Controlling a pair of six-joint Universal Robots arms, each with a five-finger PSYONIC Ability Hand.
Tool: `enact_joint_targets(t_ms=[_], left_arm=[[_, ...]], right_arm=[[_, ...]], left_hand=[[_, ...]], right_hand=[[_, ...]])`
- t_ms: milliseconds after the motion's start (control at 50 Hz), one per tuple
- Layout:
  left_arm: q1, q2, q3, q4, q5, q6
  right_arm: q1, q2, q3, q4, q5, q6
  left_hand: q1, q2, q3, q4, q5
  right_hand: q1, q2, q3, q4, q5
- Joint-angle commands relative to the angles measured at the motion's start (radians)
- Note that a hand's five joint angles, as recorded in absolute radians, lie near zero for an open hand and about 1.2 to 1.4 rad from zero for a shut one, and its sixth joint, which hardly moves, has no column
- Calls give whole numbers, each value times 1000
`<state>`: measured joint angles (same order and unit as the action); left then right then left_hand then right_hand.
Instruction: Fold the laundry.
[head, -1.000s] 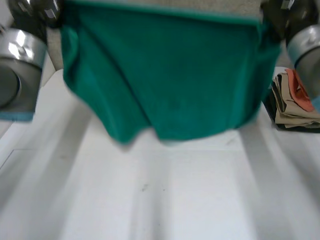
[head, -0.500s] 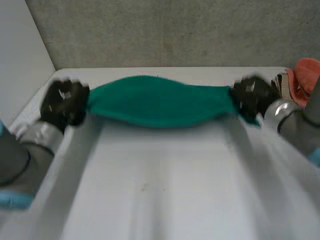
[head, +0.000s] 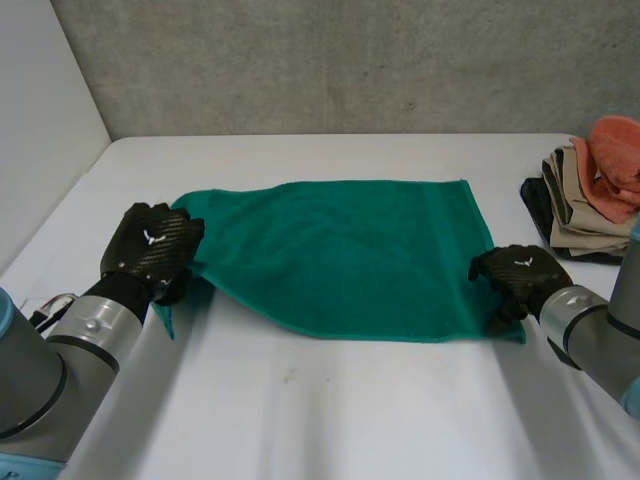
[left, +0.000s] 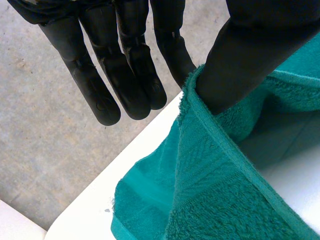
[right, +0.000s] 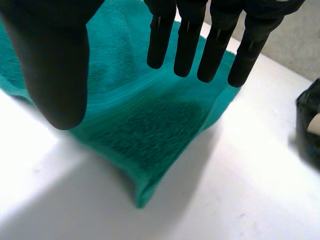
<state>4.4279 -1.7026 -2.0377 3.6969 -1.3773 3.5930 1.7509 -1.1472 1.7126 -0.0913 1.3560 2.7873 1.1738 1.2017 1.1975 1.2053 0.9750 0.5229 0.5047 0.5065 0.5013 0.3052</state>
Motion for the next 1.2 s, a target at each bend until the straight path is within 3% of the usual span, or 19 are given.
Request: enact_joint_targets(t_ms=[20,300,460,520,680,720,780,1020,1160,1200], left_arm=[[13,-9,-2,0,0,0],[25,-19,-4,0,3,0],[30,-42,-13,0,3,1],[30,-61,-16,0,0,0],[48,-97,-32,-5,-2,-2],[59,-109,-35,-5,-2,-2],[71,-123,-33,-9,-5,-3],[146,-143,-35,-70,-6,-25],[166,-144,-47,-100,-6,-25],[177,-143,-59,-115,-2,-25]], right_arm=[[2,-14,60,-2,-9,-29],[-1,29,70,-136,8,-190],[-1,67,24,-165,9,-192],[1,77,12,-163,9,-192],[-4,66,31,-162,-6,-190],[-4,64,36,-162,-8,-190],[-4,57,45,-162,-9,-190],[-41,43,47,-162,-9,-190],[-39,41,45,-154,-9,-190],[-39,41,45,-151,-3,-192]], left_hand=[[222,195,199,191,247],[222,195,199,191,247],[222,195,199,191,247],[222,195,199,191,247],[220,192,196,188,244],[-90,-118,-114,-122,-66],[-273,-301,-297,-304,-249],[-352,-380,-376,-384,-328],[-318,-345,-341,-349,-293],[144,116,120,113,168]], right_hand=[[32,50,48,53,75],[240,258,256,262,283],[601,619,617,622,644],[873,891,889,895,916],[873,892,890,895,917],[873,892,890,895,917],[873,892,890,895,917],[873,892,890,895,917],[873,892,890,895,917],[873,892,890,895,917]])
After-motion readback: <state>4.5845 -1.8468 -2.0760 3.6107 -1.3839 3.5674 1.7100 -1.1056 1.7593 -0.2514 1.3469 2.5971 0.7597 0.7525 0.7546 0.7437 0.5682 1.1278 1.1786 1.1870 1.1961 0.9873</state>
